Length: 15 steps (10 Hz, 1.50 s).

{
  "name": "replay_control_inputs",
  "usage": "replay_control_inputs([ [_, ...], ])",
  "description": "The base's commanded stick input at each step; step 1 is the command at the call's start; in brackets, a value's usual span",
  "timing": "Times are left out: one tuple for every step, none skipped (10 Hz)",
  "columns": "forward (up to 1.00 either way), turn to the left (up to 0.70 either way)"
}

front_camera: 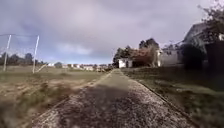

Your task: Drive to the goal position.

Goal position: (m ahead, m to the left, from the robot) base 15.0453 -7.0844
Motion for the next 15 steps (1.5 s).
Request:
replay_control_inputs([
  [0.68,-0.12],
  [0.68,-0.12],
  [0.69,-0.12],
  [0.69,-0.12],
  [0.69,-0.12],
  [0.68,-0.12],
  [0.69,-0.12],
  [0.69,-0.12],
  [0.69,-0.12],
  [0.69,-0.12],
  [0.69,-0.12],
  [0.69,-0.12],
  [0.69,-0.12],
  [0.69,-0.12],
  [0.69,-0.11],
])
